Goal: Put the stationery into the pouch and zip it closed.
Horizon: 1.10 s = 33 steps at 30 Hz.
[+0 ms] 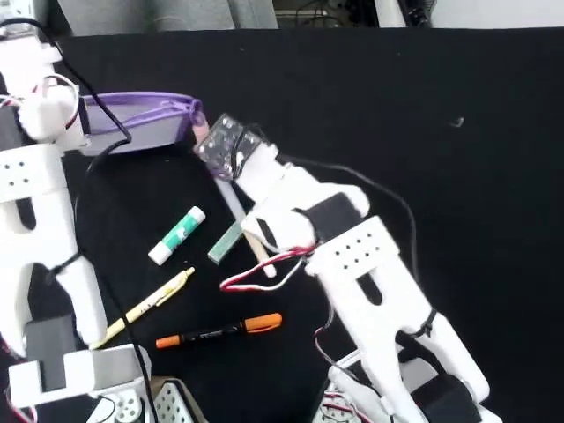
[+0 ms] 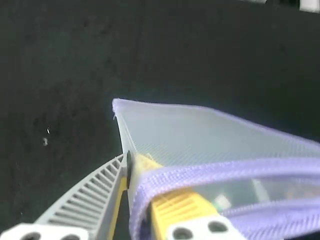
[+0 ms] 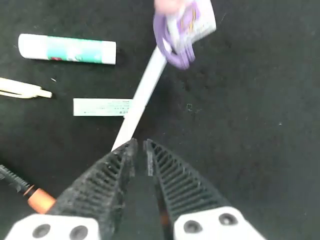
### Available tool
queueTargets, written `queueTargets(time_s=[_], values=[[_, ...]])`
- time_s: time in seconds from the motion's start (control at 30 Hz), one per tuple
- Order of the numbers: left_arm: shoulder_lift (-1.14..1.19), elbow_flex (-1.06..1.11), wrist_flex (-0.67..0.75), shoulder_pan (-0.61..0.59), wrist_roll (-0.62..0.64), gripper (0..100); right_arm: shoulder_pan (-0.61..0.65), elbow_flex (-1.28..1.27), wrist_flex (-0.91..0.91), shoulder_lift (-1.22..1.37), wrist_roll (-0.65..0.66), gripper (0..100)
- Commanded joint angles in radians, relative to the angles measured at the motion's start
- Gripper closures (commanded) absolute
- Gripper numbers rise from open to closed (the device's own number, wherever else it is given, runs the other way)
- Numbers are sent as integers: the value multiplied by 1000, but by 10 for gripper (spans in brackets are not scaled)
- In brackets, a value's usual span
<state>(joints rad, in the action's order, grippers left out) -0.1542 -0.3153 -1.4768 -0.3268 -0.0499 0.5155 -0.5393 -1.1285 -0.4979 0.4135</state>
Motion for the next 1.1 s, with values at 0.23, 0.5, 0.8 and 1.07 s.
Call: queueTargets(time_s=[0.23,0.5,0.8,1.07], values=[[94,28,157,-208,63,972,9,-165,285,4,-176,788],[137,21,226,-412,64,972,84,62,328,375,-183,788],[164,21,226,-429,64,972,101,374,325,765,-183,788],[181,30,250,-427,64,972,94,484,253,852,-184,799]])
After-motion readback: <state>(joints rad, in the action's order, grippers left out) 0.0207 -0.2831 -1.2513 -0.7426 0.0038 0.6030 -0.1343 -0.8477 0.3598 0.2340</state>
